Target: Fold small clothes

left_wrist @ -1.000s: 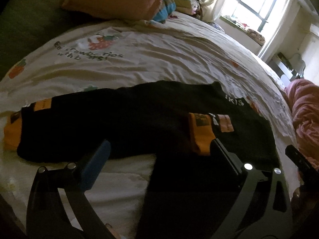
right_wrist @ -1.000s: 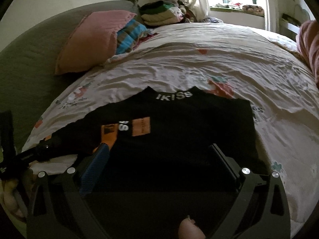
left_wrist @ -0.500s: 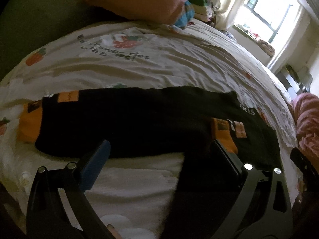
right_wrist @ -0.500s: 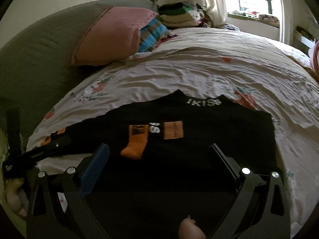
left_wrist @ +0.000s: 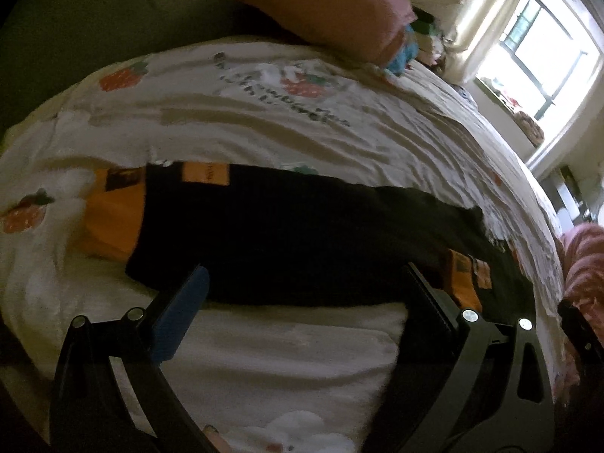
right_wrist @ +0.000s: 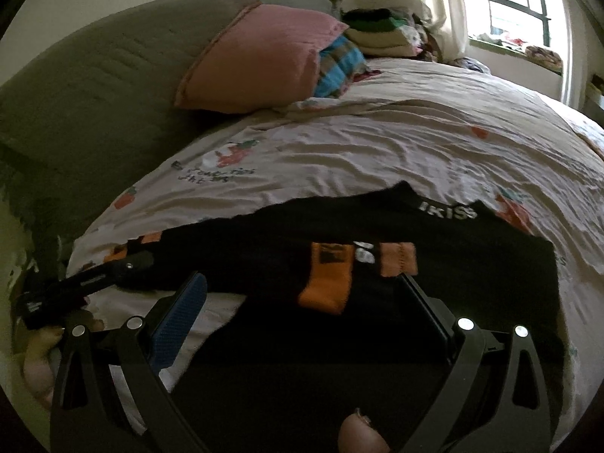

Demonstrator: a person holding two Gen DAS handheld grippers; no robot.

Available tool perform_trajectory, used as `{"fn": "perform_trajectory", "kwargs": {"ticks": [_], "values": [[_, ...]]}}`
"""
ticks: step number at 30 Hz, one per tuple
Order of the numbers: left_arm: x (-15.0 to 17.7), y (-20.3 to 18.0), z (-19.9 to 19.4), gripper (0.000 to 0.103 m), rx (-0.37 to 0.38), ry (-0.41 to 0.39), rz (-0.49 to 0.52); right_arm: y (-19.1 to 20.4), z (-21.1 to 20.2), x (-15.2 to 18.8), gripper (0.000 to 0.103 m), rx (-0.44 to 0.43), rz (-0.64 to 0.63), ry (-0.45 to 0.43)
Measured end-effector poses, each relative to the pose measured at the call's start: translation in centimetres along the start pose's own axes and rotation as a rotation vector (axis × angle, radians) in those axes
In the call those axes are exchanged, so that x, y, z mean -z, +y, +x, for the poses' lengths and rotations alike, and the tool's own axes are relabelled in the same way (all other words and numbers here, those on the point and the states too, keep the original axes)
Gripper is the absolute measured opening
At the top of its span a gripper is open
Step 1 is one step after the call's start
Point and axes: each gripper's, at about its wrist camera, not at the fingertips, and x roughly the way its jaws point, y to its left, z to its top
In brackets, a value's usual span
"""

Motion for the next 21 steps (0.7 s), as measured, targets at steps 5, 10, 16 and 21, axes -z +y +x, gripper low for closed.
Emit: {"fn": "perform_trajectory", "kwargs": {"ticks": [5, 10, 16, 21], "values": [[-0.2, 2.5, 0.3, 0.093, -0.059, -0.004, -0.045, 2.5, 1.3, -0.4, 0.098, -0.037, -0.049, 0.018], [-0.4, 4.8, 0.5, 0.093, -0.111, -0.009, -0.089, 5.1, 2.6, -0.6, 0.098, -0.077, -0.104, 0.029], [-0.5, 6.9, 0.8, 0.093, -0.157, -0.013, -0.155, 8.0, 4.2, -0.5, 0.098, -0.126, -0.148, 0.051], [-0.5, 7.8, 0.9, 0.093, -0.194, -0.011, -0.178, 9.0, 5.3, 0.0, 0.099, -0.14, -0.165, 0.08]]}}
